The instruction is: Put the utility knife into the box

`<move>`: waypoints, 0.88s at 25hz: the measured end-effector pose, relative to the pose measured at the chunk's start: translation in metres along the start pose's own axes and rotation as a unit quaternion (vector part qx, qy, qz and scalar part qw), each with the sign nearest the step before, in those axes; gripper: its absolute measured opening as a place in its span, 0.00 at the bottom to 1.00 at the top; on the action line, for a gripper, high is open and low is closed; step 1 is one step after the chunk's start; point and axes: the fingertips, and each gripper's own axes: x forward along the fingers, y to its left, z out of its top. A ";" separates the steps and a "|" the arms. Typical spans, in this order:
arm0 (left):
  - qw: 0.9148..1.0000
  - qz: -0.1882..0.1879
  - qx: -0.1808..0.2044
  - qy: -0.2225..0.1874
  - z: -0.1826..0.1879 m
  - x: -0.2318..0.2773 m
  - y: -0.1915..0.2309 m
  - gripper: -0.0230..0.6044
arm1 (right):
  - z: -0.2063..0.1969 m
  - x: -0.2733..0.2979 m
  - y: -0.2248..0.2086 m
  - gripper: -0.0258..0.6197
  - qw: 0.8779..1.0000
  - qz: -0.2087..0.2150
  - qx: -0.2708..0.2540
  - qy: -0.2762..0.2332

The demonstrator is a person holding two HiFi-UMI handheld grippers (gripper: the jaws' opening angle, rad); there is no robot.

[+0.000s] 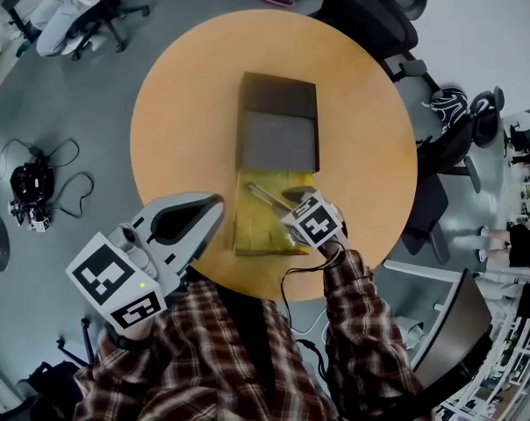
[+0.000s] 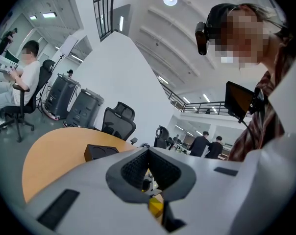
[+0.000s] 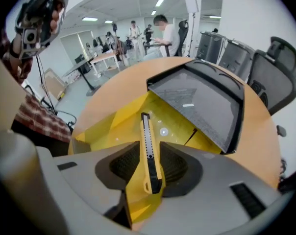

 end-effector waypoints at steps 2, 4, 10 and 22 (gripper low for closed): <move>1.000 -0.007 0.003 0.000 0.002 0.001 -0.002 0.05 | 0.013 -0.016 0.000 0.24 0.998 -0.003 0.039 -0.052; 1.000 -0.016 0.007 -0.001 0.004 0.002 -0.005 0.05 | 0.027 -0.036 -0.001 0.24 0.992 -0.009 0.077 -0.104; 0.998 -0.050 0.028 -0.004 0.018 0.018 -0.020 0.05 | 0.059 -0.128 -0.001 0.23 0.944 -0.025 0.179 -0.275; 0.993 -0.105 0.060 -0.003 0.025 0.038 -0.071 0.05 | 0.065 -0.290 0.025 0.06 0.835 -0.187 0.209 -0.473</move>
